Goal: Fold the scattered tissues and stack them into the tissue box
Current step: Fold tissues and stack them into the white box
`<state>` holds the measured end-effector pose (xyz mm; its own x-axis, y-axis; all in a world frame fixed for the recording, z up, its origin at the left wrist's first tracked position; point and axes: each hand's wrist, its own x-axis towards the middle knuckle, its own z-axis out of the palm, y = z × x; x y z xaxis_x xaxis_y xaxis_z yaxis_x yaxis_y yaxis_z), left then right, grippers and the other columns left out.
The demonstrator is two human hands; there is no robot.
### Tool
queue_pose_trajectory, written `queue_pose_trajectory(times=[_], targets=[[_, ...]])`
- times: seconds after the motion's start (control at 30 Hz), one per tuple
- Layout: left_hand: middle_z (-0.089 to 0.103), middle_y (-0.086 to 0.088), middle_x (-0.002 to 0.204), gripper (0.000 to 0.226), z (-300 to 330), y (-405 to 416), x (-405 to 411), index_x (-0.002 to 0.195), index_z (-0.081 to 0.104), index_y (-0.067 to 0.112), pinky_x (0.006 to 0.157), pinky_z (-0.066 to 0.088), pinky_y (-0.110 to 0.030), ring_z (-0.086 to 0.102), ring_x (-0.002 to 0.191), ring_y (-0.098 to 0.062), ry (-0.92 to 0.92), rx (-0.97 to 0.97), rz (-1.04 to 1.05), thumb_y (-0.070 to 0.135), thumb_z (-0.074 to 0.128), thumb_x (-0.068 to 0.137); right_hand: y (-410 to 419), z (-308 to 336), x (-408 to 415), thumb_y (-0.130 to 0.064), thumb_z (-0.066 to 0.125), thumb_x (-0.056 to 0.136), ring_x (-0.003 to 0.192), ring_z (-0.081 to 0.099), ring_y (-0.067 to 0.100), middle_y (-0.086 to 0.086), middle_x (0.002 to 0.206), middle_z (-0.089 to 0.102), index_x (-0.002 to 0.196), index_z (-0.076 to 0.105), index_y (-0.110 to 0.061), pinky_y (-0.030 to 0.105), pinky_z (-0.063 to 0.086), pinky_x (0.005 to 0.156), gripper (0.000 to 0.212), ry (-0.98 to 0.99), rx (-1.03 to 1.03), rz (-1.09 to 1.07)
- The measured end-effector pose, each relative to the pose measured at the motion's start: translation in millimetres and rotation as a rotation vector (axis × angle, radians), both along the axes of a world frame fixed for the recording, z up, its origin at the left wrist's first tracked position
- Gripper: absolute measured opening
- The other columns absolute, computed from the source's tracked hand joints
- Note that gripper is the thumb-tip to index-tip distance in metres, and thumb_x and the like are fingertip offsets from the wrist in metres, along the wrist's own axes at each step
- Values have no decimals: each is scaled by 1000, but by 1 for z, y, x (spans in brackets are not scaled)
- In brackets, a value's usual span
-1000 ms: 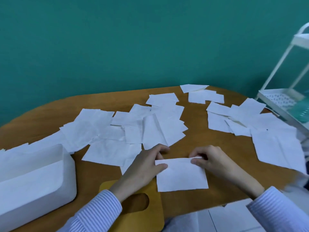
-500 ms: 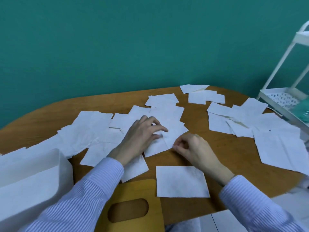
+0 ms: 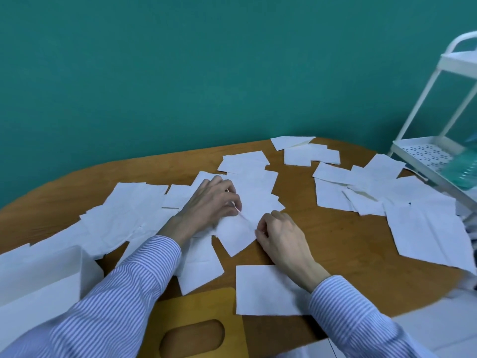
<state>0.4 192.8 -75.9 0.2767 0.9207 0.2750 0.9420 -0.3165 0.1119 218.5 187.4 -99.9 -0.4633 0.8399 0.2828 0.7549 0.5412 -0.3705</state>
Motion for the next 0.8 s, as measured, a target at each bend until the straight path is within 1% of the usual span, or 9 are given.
queue_pose_trajectory(times=[0.07, 0.17, 0.27, 0.37, 0.5, 0.6, 0.67, 0.73, 0.8], targets=[[56, 17, 100, 4, 11, -4, 1, 92, 70, 35, 90, 27, -30, 43, 106, -8, -48, 42, -9, 39, 69, 91, 1, 15, 8, -24, 54, 95, 83, 53, 15, -2, 90, 61, 91, 58, -19, 25, 43, 63, 8, 50, 11, -5], [63, 18, 95, 6, 35, -16, 8, 91, 68, 34, 87, 25, -31, 49, 103, -7, -67, 139, -5, 40, 68, 91, 3, 44, 30, -21, 58, 95, 81, 53, 13, -4, 88, 61, 90, 55, -22, 31, 49, 66, 6, 118, 22, 25], [65, 19, 91, 3, 58, -41, 22, 93, 71, 32, 83, 34, -27, 53, 88, 2, -211, 158, -20, 35, 68, 93, -1, 70, 54, -19, 62, 94, 81, 58, 9, -8, 86, 63, 88, 53, -25, 31, 53, 68, 12, 185, -7, 74], [68, 19, 90, 8, 72, -72, 42, 92, 75, 31, 73, 39, -11, 58, 86, 3, -477, 83, 11, 24, 73, 91, -17, 86, 73, -16, 65, 92, 82, 62, 6, -12, 83, 65, 86, 59, -25, 23, 54, 71, 12, 341, -132, 117], [74, 19, 91, 9, 65, -103, 61, 94, 79, 29, 70, 45, -13, 64, 86, 1, -767, -167, 89, 23, 75, 89, -36, 87, 95, -18, 65, 91, 71, 60, 11, -7, 74, 64, 89, 66, -25, 26, 51, 66, 8, 495, -360, 117], [74, 20, 92, 10, 39, -112, 68, 93, 80, 32, 78, 54, -24, 67, 90, -1, -782, -295, 156, 25, 76, 88, -42, 70, 103, -15, 67, 92, 61, 56, 6, -6, 67, 63, 87, 68, -23, 25, 50, 62, 9, 460, -517, 101], [74, 21, 91, 11, 20, -115, 72, 91, 80, 32, 78, 53, -20, 67, 89, 2, -783, -350, 185, 22, 76, 87, -43, 53, 104, -13, 67, 92, 63, 60, 6, -4, 70, 67, 86, 69, -25, 23, 52, 62, 13, 369, -536, 64], [73, 21, 88, 12, 4, -116, 77, 93, 80, 30, 71, 46, -10, 65, 84, 7, -764, -377, 197, 21, 75, 88, -42, 38, 105, -14, 66, 92, 69, 63, 8, -4, 74, 68, 86, 69, -26, 23, 55, 64, 14, 306, -539, 18], [71, 22, 89, 10, -7, -116, 79, 96, 80, 29, 68, 41, -6, 59, 80, 11, -696, -375, 206, 24, 74, 89, -40, 27, 105, -15, 65, 93, 73, 64, 7, -6, 76, 67, 87, 67, -27, 21, 54, 65, 13, 260, -546, -20]])
